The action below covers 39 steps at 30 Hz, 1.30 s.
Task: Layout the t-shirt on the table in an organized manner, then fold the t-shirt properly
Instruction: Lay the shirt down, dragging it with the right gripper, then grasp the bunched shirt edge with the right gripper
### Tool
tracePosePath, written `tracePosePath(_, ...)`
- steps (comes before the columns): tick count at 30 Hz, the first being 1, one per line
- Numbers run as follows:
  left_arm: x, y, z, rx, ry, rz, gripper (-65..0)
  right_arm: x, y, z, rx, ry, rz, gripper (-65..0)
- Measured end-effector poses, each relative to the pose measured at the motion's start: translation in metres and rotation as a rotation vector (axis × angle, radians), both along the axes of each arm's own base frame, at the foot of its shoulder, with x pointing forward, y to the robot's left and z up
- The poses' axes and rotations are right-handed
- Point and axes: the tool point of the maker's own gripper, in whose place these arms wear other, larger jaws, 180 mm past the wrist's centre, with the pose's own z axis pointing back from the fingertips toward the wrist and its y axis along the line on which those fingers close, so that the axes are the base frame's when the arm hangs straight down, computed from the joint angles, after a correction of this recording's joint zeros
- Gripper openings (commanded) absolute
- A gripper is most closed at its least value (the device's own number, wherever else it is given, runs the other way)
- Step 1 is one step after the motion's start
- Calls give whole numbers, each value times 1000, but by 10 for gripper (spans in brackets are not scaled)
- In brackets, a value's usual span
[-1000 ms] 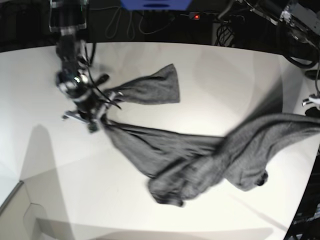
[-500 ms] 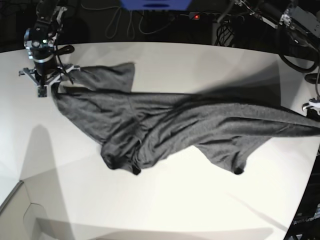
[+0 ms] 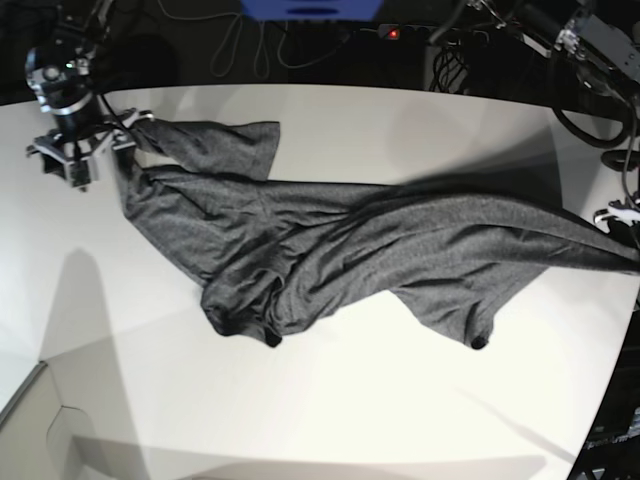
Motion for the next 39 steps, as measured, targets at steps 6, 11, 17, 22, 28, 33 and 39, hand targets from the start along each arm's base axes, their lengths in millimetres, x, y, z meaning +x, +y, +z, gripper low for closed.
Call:
tracePosePath(6, 0, -4, -5, -22, 2, 1, -650, 48, 82, 39, 33, -126, 289, -188)
tracePosePath(11, 0, -5, -5, -22, 1, 1, -650, 75, 148, 29, 30, -90, 494, -190)
tracePosePath(17, 0, -5, -5, -22, -1, 1, -650, 106, 191, -11, -28, 32, 634, -190)
tracePosePath(22, -1, -4, -5, -21, 0, 2, -650, 128, 203, -22, -43, 70, 678, -190)
tracePosePath(28, -1, -2, -4, -12, 5, 6, -650, 139, 197, -41, -33, 133, 667, -190)
tracePosePath(33, -1, -2, -4, -12, 3, 6, -650, 138, 199, -45, -42, 148, 681, -250)
tracePosePath(39, 2, -3, -2, -14, -3, 5, -650, 138, 203, -44, -45, 144, 695, -650)
